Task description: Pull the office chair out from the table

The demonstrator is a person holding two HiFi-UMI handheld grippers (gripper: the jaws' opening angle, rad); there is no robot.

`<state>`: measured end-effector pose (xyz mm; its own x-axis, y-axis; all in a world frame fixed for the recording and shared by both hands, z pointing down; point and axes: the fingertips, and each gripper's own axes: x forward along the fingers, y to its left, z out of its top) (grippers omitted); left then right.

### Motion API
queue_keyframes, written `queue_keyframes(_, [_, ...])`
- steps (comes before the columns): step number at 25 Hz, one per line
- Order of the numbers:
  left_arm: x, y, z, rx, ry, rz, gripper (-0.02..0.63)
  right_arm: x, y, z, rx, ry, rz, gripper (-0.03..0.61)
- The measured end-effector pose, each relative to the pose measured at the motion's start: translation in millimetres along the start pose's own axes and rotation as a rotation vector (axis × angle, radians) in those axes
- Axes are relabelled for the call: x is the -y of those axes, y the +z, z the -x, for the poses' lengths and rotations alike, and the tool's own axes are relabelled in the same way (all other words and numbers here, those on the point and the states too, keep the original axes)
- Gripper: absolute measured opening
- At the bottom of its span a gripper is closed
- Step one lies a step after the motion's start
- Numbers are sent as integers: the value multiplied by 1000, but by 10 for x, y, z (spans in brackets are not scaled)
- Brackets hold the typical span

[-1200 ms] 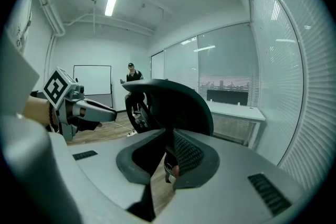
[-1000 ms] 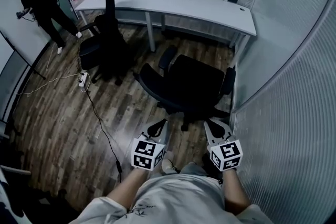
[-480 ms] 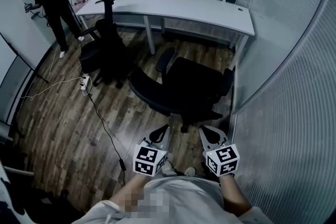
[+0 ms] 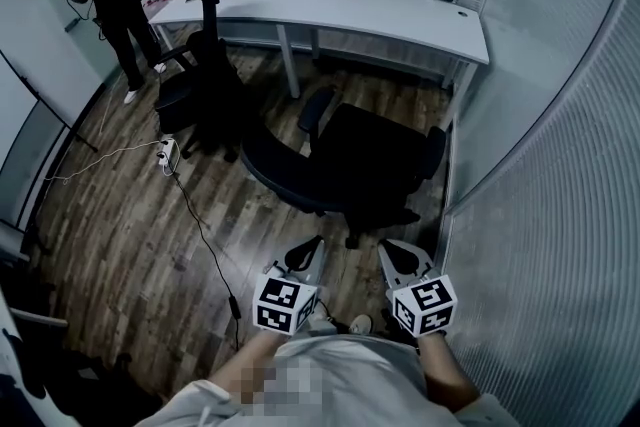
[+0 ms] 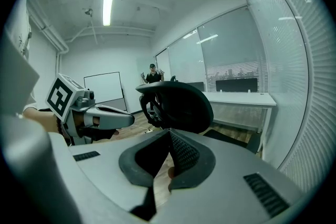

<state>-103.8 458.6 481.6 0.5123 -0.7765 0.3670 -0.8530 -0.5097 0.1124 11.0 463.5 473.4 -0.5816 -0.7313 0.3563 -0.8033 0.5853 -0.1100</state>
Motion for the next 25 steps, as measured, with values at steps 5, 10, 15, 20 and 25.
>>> queue_keyframes(5, [13,14,3,3,7,-4,11,14,2,25,4,12,8,8])
queue_keyframes(10, [18,47,24,6,3,-9,11,-23,8,35,1,20,17,8])
queue_keyframes(15, [9,53,18,8,8,-7,11,-27,-15,33,-2,30,13,8])
queue_keyframes(20, [-1,47,23,6,10,2,11,-34,11,28,3,35,16,8])
queue_keyframes(25, [14,39,45,11,9,2,11,-76,2,35,5,38,18,8])
